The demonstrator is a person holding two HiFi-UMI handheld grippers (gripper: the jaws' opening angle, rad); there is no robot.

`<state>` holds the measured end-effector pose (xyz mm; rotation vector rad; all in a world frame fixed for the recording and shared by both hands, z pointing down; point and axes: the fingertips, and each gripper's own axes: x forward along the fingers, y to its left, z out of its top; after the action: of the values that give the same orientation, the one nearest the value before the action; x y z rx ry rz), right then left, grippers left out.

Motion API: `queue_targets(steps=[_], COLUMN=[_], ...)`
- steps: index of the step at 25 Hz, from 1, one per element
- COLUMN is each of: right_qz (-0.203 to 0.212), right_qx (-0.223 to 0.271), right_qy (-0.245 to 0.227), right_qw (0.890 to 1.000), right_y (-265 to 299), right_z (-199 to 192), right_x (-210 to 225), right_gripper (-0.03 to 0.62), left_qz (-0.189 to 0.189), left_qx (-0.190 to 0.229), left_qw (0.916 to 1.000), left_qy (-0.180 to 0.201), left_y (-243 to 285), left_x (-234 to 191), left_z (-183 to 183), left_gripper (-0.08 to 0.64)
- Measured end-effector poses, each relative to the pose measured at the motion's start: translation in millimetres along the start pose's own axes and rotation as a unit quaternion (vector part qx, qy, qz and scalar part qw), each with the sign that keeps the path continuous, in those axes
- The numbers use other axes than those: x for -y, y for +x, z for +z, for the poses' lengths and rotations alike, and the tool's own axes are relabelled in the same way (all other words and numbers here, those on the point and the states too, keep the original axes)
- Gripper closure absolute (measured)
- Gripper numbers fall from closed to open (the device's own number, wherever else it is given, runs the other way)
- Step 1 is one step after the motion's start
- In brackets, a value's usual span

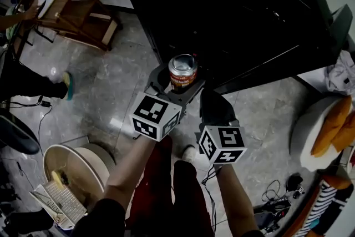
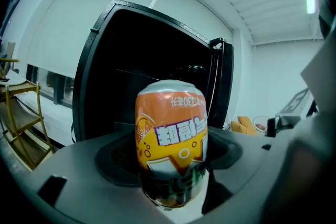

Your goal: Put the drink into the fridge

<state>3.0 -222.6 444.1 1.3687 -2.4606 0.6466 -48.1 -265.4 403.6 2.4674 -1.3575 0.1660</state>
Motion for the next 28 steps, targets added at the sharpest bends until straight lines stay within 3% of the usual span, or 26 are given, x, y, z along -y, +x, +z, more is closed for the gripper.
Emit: queue_targets(steps=[14, 28], right_qz=[-0.014, -0.026], right_qx=[-0.009, -0.017], right_qy=[-0.037, -0.027], right_qw=[0.999, 0.999], right_y=[42.1, 86.7], right_z=[-51.5, -87.3], right_x=[14.1, 20.6], right_gripper=[0.574, 0.574], left_qz=[0.002, 0.008], left_qx=[0.025, 0.034], left_qw=[0.9996, 0.9994], left_qy=[0.009, -0.001], left_y=[20.1, 52.4], left_x=[-26.1, -67.1], left_z=[-38.2, -70.7], left_gripper=[0.216, 0.216])
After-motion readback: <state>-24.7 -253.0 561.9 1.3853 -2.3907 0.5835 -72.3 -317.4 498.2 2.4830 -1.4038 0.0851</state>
